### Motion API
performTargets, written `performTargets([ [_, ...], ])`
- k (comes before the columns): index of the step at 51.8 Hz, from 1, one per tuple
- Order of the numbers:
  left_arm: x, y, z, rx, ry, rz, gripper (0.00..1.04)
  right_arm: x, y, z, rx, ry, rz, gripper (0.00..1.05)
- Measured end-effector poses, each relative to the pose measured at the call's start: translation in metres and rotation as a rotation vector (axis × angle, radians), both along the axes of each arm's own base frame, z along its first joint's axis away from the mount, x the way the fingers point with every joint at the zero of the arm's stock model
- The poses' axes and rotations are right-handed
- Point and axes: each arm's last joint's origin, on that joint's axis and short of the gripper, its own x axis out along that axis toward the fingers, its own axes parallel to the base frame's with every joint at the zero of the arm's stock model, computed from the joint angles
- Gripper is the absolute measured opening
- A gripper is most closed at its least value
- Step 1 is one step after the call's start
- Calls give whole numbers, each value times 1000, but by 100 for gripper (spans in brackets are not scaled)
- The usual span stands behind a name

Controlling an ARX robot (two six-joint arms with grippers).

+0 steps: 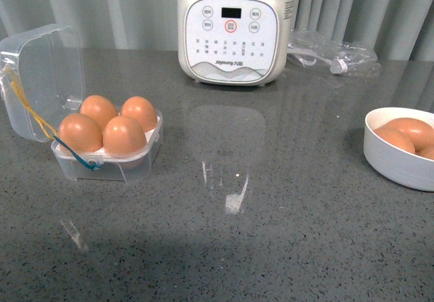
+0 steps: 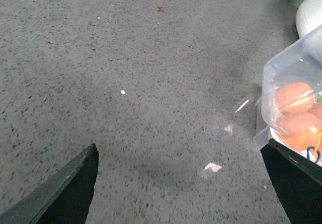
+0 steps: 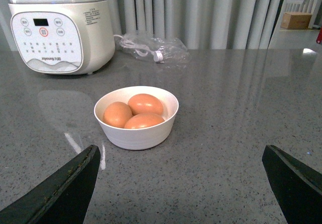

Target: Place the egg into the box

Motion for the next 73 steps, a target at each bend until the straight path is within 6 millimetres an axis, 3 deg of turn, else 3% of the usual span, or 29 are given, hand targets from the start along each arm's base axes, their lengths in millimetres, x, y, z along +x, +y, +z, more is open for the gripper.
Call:
performTargets([
  [5,16,-2,-1,21,-18,-11,98,0,0,0,0,0,0,98],
  [15,50,-13,2,207,-212,-37,98,0,0,0,0,0,0,98],
  [28,69,-34,-8,327,-218,-103,98,0,0,0,0,0,0,98],
  [45,69,-74,1,270,-199,-324,98,0,0,0,0,0,0,98],
  [56,64,-54,17,215,-190,-185,98,0,0,0,0,0,0,98],
  [61,51,-41,20,199,-145,-159,98,0,0,0,0,0,0,98],
  [66,39,-39,22,199,-144,-182,98,0,0,0,0,0,0,98],
  [73,35,-39,26,200,-166,-187,98,0,0,0,0,0,2,98],
])
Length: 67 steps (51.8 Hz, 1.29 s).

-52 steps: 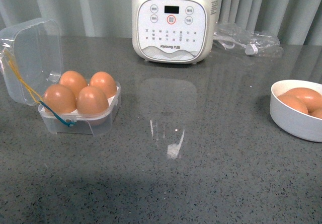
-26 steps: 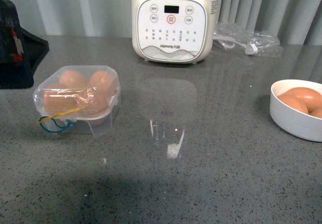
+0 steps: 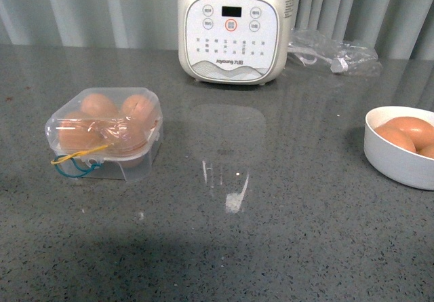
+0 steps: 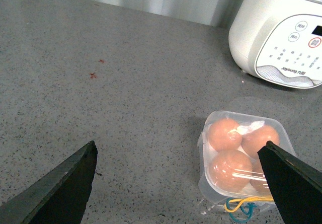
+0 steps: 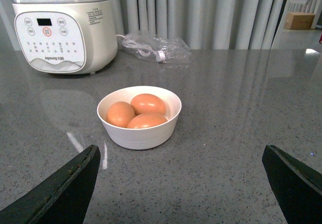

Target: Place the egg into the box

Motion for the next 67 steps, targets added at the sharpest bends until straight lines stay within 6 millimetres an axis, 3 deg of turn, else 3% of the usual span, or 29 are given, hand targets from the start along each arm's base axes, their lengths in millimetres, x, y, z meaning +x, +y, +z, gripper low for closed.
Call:
performTargets([
  [6,1,0,-4,24,-19,-27,94,0,0,0,0,0,-2,98],
  [12,-14,8,-17,100,-167,-67,67,0,0,0,0,0,-1,98],
  [30,-46,14,-48,128,-168,-49,4,0,0,0,0,0,-2,98],
  [67,-76,14,-69,135,-190,-46,4,0,0,0,0,0,-1,98],
])
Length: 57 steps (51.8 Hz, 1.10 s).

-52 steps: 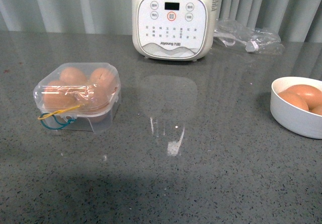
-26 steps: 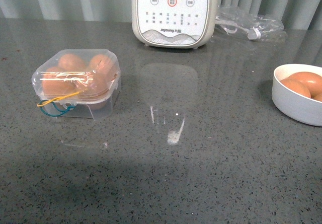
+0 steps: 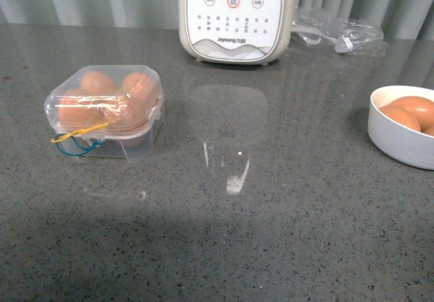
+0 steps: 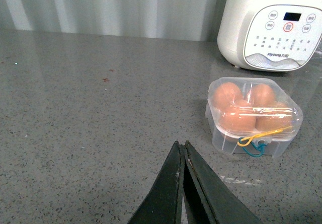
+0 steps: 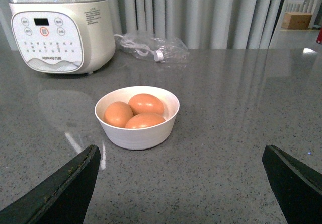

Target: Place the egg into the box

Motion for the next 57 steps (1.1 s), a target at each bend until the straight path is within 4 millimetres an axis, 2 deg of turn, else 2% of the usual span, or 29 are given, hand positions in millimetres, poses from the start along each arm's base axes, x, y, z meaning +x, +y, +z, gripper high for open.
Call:
performTargets([
  [37,-16,0,1,0,-9,-1,4,0,0,0,0,0,0,98],
  [45,-27,0,-3,2,7,-3,4,0,0,0,0,0,-1,98],
  [57,-28,0,-3,2,-2,-3,4,0,0,0,0,0,0,98],
])
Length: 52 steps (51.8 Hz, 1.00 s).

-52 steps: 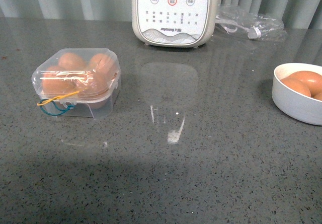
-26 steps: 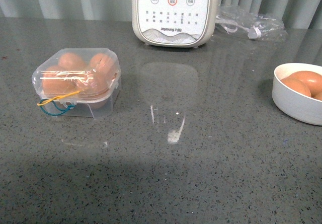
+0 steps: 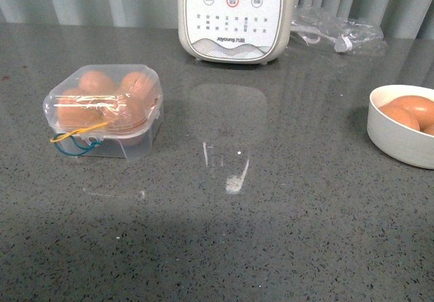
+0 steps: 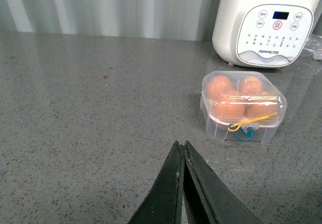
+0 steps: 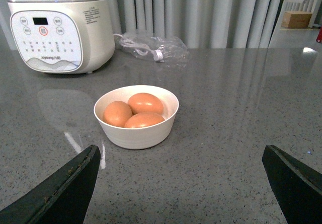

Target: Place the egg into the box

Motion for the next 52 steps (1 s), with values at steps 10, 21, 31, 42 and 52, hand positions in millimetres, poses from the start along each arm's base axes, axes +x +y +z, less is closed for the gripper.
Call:
performTargets([
  [10,0,0,0,0,0,0,31,0,0,0,0,0,0,98],
  [21,0,0,0,0,0,0,68,0,0,0,0,0,0,98],
  [31,0,0,0,0,0,0,98,0,0,0,0,0,0,98],
  [42,0,0,0,0,0,0,98,0,0,0,0,0,0,98],
  [52,0,0,0,1,0,0,98,0,0,0,0,0,0,98],
])
